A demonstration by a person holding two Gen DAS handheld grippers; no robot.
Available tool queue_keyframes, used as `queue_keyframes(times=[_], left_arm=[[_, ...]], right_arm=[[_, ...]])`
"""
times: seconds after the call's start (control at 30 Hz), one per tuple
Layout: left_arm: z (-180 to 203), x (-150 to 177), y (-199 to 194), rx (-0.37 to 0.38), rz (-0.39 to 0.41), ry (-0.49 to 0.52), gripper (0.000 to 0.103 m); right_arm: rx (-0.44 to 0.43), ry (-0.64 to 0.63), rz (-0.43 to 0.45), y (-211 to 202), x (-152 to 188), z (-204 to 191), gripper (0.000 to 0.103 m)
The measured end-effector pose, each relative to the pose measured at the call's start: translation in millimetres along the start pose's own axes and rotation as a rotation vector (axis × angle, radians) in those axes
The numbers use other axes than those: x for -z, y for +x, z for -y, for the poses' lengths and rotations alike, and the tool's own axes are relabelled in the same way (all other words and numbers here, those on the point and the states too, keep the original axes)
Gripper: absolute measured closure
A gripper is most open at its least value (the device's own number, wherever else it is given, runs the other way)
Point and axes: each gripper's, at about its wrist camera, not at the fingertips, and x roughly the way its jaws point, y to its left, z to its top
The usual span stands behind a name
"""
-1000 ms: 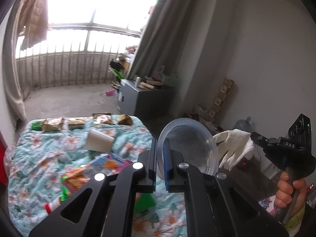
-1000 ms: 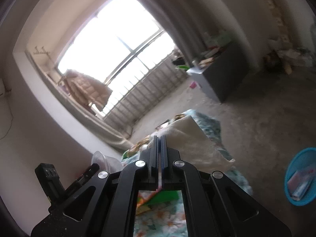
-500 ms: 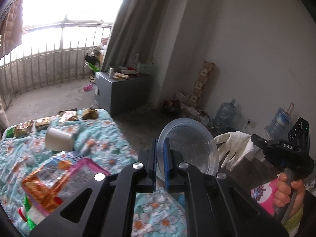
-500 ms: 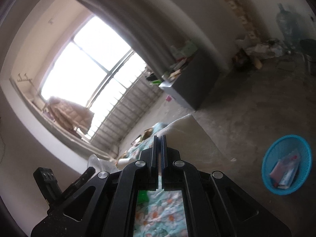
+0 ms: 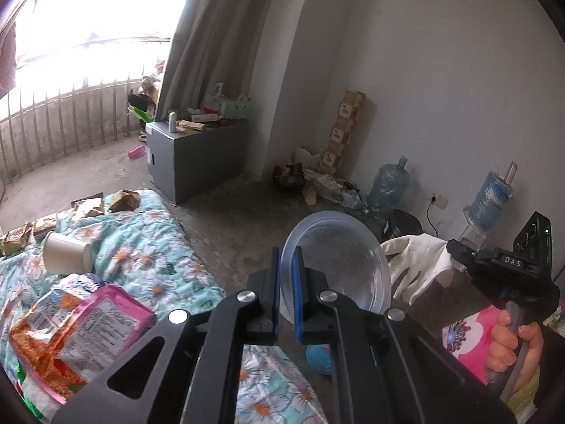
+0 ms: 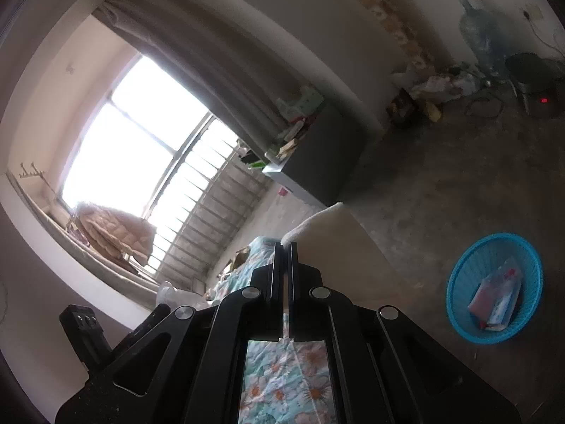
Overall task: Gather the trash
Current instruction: 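Lift the bowl, snack bag and glove and carry them to the blue wastebasket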
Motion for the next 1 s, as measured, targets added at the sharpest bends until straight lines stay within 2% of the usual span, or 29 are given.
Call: queue_keyframes(times=[0.4,0.7,0.87,1.0], left_arm=[[36.0,-1.1,32.4,0.044,-0.036,0.048,0.097],[66.9,6.3,64.9,0.107,-0.091,0.073,0.097],[77.5,19.0,102.5,0.142,-0.183,0.053,0.097],[83.3,34.0,131.1,0.152,-0.244,0.039,0.097]], right_arm=[[0.02,0.043,0.037,-10.7,-8.2,21.9,0.103],[0.049,0.096,0.087,-21.4,-8.8,45.6,0.103],[0.086,0.153,0.112,-25.8,-4.7,64.0,0.103],[0.165,0.182,0.112,-25.9,-1.2,80.2,0.103]])
